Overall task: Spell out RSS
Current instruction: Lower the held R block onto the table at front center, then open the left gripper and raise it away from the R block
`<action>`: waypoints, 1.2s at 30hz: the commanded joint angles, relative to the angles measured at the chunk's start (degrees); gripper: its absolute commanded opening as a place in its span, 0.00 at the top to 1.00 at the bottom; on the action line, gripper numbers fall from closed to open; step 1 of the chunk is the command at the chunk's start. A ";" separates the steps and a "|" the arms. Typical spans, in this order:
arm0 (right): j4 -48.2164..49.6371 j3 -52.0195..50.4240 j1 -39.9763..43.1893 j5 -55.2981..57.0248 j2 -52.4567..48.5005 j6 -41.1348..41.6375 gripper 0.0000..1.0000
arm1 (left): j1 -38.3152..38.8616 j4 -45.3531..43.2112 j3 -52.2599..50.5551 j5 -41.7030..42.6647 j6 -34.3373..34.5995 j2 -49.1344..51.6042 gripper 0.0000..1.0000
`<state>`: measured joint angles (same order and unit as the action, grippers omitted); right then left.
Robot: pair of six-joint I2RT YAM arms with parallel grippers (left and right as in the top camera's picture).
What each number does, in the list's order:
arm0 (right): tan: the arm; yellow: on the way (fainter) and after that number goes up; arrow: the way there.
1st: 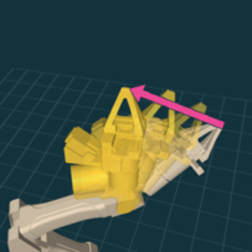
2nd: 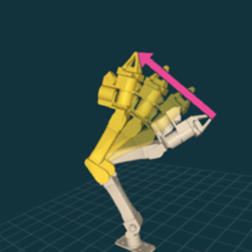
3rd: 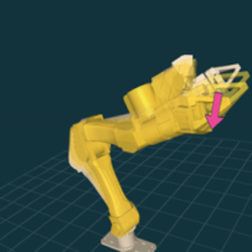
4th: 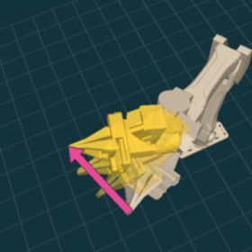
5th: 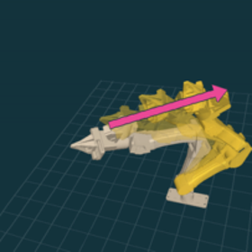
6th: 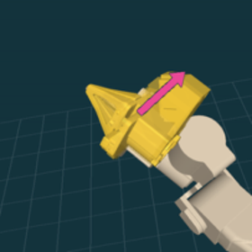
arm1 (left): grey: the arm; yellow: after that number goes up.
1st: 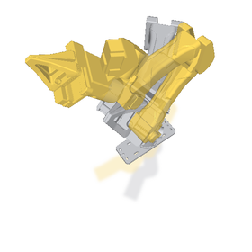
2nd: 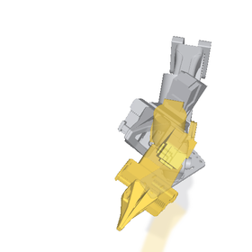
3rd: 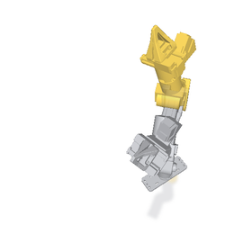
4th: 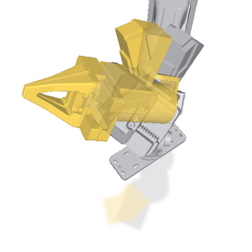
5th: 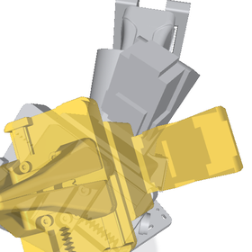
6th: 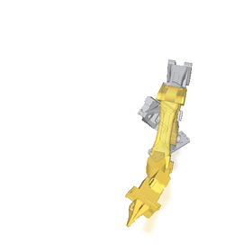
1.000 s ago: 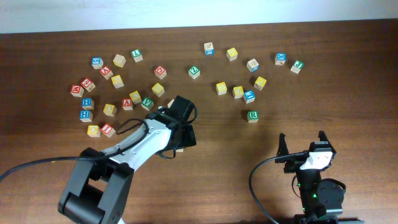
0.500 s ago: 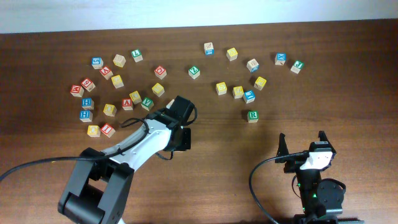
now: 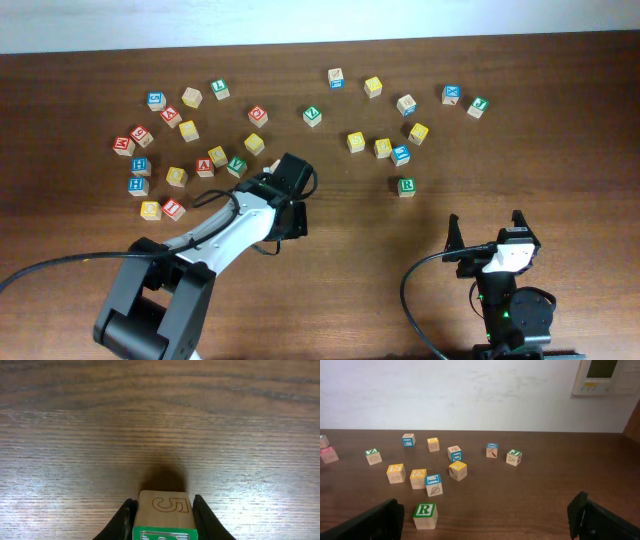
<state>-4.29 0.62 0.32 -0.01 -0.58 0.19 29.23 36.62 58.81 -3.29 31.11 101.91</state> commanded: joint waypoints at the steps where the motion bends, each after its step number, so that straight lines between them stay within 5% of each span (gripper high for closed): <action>1: -0.39 -0.31 -0.37 0.28 0.37 0.24 0.02 | -0.04 -1.88 -0.37 -1.09 0.79 0.74 0.76; 16: -0.39 -0.31 -0.35 0.28 0.33 0.24 0.02 | -0.02 -0.35 -0.37 3.93 2.73 0.74 0.74; 25: -0.39 -0.31 -0.35 0.28 0.33 0.24 0.02 | -0.04 -0.35 -0.37 3.93 2.71 0.74 0.59; 30: -0.42 -0.31 -0.37 0.28 0.33 0.24 0.02 | -0.04 -0.31 0.57 3.98 2.40 0.72 0.32; 36: -0.42 -0.31 -0.37 0.28 0.33 0.24 0.02 | -0.04 6.82 9.64 3.96 0.92 0.72 0.26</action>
<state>-4.27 0.62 0.32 -0.01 -0.58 0.19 29.23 40.95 62.59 0.23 32.84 102.02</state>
